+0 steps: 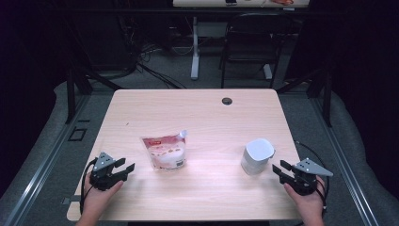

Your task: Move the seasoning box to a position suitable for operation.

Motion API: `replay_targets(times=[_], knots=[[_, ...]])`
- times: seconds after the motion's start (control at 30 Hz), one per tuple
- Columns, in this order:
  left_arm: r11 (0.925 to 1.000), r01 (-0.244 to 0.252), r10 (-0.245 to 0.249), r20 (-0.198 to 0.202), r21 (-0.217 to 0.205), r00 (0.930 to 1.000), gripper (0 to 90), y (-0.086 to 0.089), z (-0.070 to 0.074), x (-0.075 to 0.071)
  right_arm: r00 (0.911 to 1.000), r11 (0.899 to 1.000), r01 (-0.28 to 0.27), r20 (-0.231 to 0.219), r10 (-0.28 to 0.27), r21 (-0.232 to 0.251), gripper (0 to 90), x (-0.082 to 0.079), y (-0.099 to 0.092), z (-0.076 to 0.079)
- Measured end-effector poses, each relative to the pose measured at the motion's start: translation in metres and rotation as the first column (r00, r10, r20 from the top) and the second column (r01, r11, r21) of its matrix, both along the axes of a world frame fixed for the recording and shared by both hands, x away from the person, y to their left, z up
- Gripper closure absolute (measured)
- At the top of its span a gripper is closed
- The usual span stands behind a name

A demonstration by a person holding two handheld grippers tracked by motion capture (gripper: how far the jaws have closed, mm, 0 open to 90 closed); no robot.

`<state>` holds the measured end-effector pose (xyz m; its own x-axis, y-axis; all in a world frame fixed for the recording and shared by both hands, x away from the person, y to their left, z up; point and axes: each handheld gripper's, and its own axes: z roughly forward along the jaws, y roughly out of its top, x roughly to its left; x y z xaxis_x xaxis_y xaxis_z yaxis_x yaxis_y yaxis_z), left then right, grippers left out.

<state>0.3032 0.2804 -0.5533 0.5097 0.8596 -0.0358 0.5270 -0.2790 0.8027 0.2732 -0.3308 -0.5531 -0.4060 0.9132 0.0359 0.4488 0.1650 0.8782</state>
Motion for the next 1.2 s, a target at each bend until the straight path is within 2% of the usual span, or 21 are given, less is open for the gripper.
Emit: replay_targets(times=[0.1,0.17,0.47,0.63,0.83,0.9,1.1,1.2], knots=[[1.0,0.002,-0.002,-0.008,0.004,1.0,53.1,0.001,0.0,0.0,0.9999,1.0,0.013,-0.001,-0.013,-0.007,61.6,0.002,-0.001,0.0],[0.9997,0.005,-0.005,-0.009,-0.025,0.9999,53.5,0.001,0.0,-0.002,0.9996,1.0,0.026,-0.009,-0.026,-0.01,61.7,0.003,-0.001,0.0],[0.9998,0.011,-0.011,-0.004,-0.019,0.9999,53.3,0.001,0.0,-0.006,0.9992,0.999,0.04,0.0,-0.04,-0.013,60.6,0.008,0.002,-0.001],[0.9995,-0.009,0.009,-0.006,-0.029,0.9999,53.3,0.004,0.0,-0.008,0.9986,0.998,0.051,-0.008,-0.052,-0.04,59.0,0.018,0.008,-0.003],[0.9991,-0.015,0.015,-0.009,-0.039,0.9998,54.1,0.007,0.0,-0.012,0.9954,0.995,0.096,0.007,-0.096,-0.006,58.8,0.03,0.002,-0.003],[0.999,-0.014,0.013,-0.014,-0.043,0.9998,54.1,0.008,0.0,-0.013,0.9961,0.996,0.088,0.003,-0.088,0.014,58.8,0.034,0.0,-0.004],[0.9993,-0.004,0.003,-0.027,-0.037,0.9996,54.2,0.008,-0.001,-0.013,0.9979,0.998,0.064,-0.004,-0.064,-0.005,60.0,0.042,0.0,-0.004],[0.9988,0.006,-0.008,-0.041,-0.049,0.9991,55.5,0.008,-0.002,-0.012,0.9987,0.999,0.05,-0.001,-0.05,-0.02,62.3,0.047,0.003,-0.004]])
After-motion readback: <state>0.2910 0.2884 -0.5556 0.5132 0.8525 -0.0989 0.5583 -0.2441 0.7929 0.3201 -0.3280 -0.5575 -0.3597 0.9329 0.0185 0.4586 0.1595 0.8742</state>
